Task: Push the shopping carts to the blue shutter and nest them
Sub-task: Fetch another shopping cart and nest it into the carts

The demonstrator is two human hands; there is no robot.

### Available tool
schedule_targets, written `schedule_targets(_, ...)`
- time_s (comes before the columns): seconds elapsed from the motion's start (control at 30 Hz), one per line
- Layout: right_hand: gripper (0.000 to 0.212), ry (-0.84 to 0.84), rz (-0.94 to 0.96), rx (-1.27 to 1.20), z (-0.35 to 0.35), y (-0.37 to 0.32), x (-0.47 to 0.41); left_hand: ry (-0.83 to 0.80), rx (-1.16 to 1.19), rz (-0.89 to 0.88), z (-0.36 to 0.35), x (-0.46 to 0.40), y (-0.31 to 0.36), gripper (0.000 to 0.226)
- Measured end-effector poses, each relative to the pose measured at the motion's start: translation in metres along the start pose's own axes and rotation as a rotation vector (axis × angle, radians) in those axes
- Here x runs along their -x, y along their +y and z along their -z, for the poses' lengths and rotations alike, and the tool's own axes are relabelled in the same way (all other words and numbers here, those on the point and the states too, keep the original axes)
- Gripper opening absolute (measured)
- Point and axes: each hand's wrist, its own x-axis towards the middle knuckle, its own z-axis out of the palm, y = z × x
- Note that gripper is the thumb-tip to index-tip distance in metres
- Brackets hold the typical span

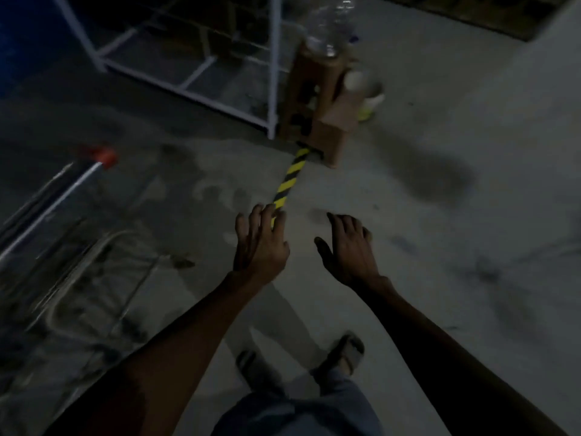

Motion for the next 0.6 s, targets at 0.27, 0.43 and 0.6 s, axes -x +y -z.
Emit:
schedule_targets(0.27, 0.065, 0.227, -0.519, 0.048, 0.072, 0.164, 0.135, 0.048, 0.045, -0.536, 0.033, -0.058, 0.219, 0.06)
schedule_targets(0.43, 0.063, 0.35, -0.735, 0.063, 0.114, 0.258, 0.233, 0.104, 0.11, -0.753, 0.049, -0.043, 0.374, 0.058)
schedule_targets(0.6, 0.064, 0.449, -0.923, 0.083, 0.143, 0.345, 0.338, 0.12, 0.116, -0.956, 0.049, -0.009, 0.521, 0.057)
